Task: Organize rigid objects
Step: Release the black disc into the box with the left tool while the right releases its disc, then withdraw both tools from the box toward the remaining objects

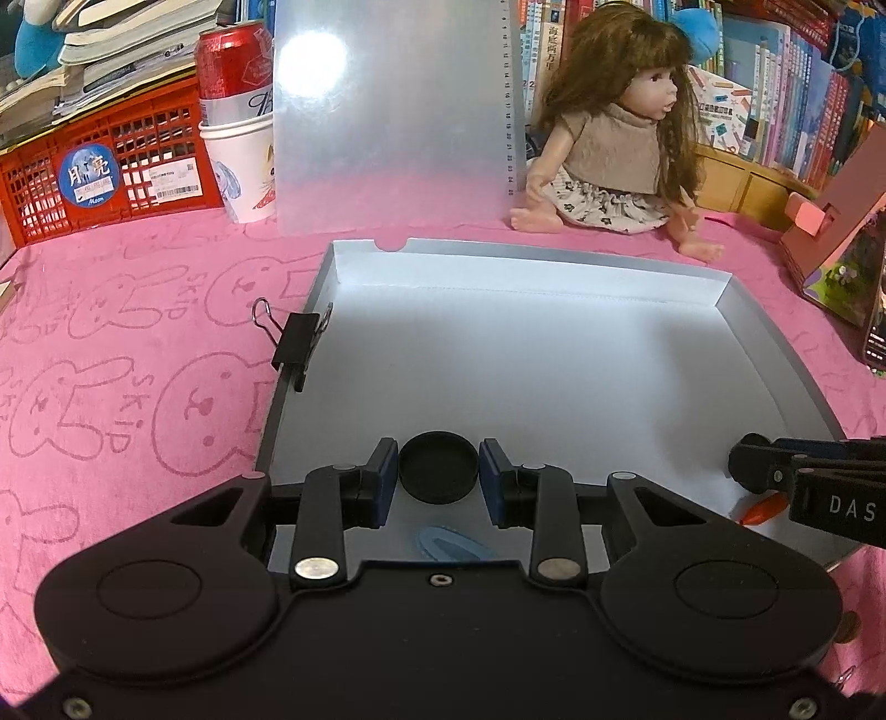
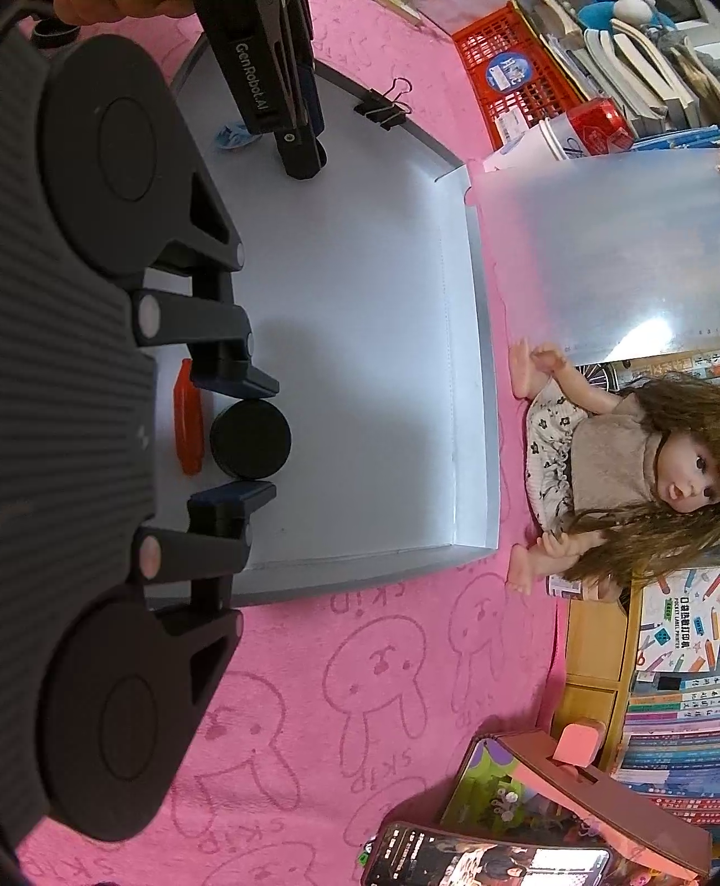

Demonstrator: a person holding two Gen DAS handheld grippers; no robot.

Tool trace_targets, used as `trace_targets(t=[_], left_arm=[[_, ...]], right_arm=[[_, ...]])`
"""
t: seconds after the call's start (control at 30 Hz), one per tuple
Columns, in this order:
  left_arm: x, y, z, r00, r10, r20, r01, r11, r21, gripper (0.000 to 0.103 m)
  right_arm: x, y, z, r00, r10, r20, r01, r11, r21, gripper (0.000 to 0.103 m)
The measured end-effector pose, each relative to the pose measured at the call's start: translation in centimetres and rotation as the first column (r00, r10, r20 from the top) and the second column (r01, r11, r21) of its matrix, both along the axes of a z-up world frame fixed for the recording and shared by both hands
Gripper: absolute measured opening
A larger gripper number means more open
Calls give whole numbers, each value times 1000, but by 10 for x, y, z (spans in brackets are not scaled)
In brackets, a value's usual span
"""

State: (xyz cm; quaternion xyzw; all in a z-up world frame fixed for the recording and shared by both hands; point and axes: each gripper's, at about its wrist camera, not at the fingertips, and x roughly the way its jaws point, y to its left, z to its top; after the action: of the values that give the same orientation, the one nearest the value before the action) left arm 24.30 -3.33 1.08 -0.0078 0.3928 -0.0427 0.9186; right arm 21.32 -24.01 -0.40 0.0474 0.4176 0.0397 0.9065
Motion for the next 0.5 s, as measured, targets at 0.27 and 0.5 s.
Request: trace_targets(t=[0.27,0.5], left_arm=[[-12,-1,10,999,-9,53,8,1000,5,46],[-31,4,23,996,-19,87,20,1000,-16,62]], right_arm=[[-10,0,6,999,13,46,-12,1000,-9,67],[-24,-3,18,995,15,97,-14,1000,-9,81]])
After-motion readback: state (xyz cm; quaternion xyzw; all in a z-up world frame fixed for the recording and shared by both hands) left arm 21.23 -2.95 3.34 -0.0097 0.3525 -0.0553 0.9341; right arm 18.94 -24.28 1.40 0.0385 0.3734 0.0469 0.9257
